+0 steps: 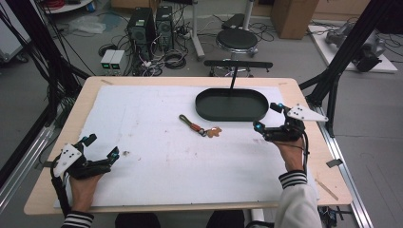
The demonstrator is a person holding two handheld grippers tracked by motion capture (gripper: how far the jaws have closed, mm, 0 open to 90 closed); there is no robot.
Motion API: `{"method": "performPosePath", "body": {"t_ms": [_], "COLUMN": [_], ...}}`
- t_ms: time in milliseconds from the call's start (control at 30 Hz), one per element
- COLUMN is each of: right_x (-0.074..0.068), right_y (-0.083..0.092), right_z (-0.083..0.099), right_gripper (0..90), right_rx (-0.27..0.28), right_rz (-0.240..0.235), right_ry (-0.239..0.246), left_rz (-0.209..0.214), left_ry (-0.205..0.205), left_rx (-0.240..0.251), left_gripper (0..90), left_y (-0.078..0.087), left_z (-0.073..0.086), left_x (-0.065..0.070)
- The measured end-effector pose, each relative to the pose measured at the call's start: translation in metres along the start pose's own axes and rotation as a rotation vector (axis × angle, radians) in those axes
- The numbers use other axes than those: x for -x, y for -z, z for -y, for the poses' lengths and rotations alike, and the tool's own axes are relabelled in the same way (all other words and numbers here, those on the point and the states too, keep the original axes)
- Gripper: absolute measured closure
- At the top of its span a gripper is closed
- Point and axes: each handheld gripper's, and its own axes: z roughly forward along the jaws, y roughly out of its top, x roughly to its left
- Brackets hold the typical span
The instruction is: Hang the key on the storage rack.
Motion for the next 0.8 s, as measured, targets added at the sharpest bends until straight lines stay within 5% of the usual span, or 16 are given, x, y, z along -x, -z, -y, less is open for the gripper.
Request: {"method": "performPosePath", "body": {"t_ms": [367,800], "right_x": [0.000,-0.020], "right_y": [-0.046,-0.104], "right_z": [-0.034,-0.055], "right_gripper": [1.9,2.4], "right_rx": [-0.118,-0.305], "right_rz": [-0.090,-0.225], "right_ry": [0.067,0.153], "left_rz": [0.000,0.001], "left_ry": [0.001,-0.003], "left_rx": [0.001,-0.004], "left_gripper": [1.7,1.7], "left_y": [0.000,0.000], "left_z": [0.000,0.000], "left_x": [0.000,0.000]}}
